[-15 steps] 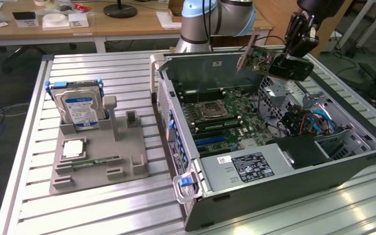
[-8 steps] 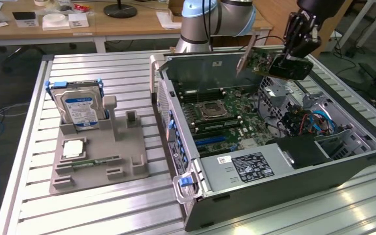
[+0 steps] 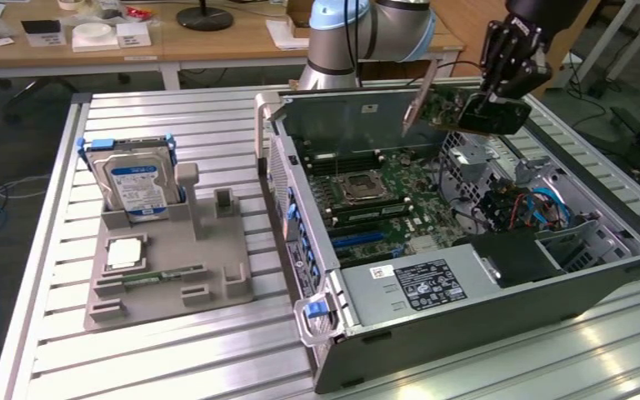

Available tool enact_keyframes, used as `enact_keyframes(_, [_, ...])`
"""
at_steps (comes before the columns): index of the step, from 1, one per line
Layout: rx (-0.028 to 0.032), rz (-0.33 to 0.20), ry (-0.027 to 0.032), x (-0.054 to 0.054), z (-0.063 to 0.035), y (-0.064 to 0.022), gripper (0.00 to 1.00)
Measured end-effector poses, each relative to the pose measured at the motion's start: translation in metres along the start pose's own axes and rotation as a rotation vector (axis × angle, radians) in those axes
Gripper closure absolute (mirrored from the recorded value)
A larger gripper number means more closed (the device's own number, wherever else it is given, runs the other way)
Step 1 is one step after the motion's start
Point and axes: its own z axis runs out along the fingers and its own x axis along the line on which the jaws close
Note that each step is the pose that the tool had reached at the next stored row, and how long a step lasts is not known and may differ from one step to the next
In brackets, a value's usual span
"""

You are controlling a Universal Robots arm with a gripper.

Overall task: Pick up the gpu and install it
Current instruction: 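Insert the gpu into the slot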

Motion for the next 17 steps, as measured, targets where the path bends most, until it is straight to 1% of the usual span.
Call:
enact_keyframes(9, [-0.0034, -0.156, 0.0097, 0.0000, 0.0004, 0.0000, 0.73])
enact_keyframes(13, [-0.0040, -0.198, 0.0130, 0.0000, 0.0007, 0.0000, 0.73])
enact_keyframes(14, [-0.0033, -0.207, 0.0133, 0.0000, 0.0011, 0.0001, 0.73])
enact_keyframes(15, [-0.0003, -0.214, 0.0133, 0.0001, 0.0017, 0.0001, 0.73])
enact_keyframes(17, [0.0082, -0.225, 0.0125, 0.0001, 0.0029, 0.0001, 0.73])
